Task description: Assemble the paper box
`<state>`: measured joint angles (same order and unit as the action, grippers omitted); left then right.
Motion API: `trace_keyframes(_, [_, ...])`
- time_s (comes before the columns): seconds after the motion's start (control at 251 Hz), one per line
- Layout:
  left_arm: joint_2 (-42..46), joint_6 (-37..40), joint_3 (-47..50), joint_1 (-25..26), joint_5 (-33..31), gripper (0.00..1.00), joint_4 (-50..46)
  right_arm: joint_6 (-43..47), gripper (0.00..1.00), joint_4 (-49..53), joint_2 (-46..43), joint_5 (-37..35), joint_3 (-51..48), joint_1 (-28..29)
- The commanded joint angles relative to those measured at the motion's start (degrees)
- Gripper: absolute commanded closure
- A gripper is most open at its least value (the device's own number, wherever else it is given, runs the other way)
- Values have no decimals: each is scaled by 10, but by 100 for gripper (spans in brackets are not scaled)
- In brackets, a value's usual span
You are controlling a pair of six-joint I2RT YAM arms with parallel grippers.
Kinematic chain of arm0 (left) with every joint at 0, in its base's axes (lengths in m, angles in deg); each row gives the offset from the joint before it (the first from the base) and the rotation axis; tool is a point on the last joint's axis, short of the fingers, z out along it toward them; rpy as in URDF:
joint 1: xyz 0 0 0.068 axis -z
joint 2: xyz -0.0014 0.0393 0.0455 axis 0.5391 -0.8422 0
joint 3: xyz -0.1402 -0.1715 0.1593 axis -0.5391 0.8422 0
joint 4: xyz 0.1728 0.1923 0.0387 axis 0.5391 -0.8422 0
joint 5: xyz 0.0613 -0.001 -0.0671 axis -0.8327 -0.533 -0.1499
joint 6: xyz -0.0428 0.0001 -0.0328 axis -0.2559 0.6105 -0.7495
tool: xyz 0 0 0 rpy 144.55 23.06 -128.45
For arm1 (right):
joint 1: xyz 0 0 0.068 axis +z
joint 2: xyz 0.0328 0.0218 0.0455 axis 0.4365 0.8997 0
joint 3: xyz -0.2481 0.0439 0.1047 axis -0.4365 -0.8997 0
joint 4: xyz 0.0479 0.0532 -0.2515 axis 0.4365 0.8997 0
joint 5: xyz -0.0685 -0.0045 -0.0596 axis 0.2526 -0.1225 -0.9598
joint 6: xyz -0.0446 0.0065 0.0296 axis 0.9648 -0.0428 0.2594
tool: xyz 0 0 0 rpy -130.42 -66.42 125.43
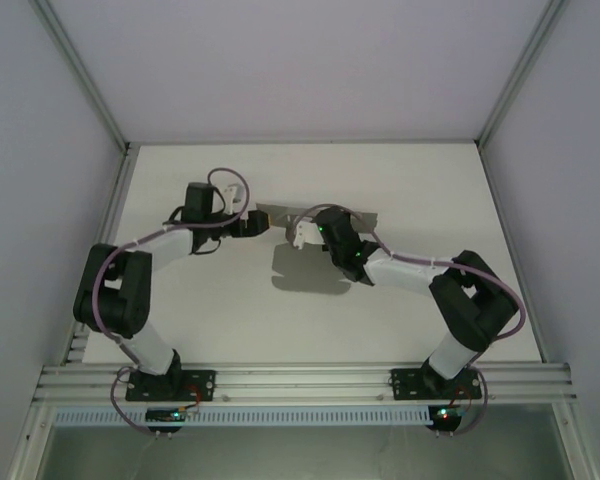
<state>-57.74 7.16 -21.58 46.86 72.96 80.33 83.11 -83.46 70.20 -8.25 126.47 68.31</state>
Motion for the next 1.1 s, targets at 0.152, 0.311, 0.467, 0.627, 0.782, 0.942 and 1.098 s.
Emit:
trace_keyframes(0.152, [-43,284,-151,3,-10,0,-178,38,100,-5,4,45,10,-15])
trace_keyframes(0.311, [-78,364,-204,4,24,0,-253,11,100,48,2,65,31,-20])
trace_keyframes(0.467, [-124,368,-248,6,48,4,-273,7,100,58,10,71,41,-21])
trace_keyframes(0.627, [-149,377,-271,12,94,20,-289,-1,100,67,21,64,55,-27])
trace_keyframes(0.782, [-160,364,-273,24,60,57,-289,-10,100,62,21,67,57,-30])
trace_keyframes(0.942, [-159,334,-253,33,35,73,-240,-25,100,56,16,77,52,-30])
trace_keyframes(1.098, [-158,321,-247,40,49,79,-217,-29,100,56,16,74,44,-27])
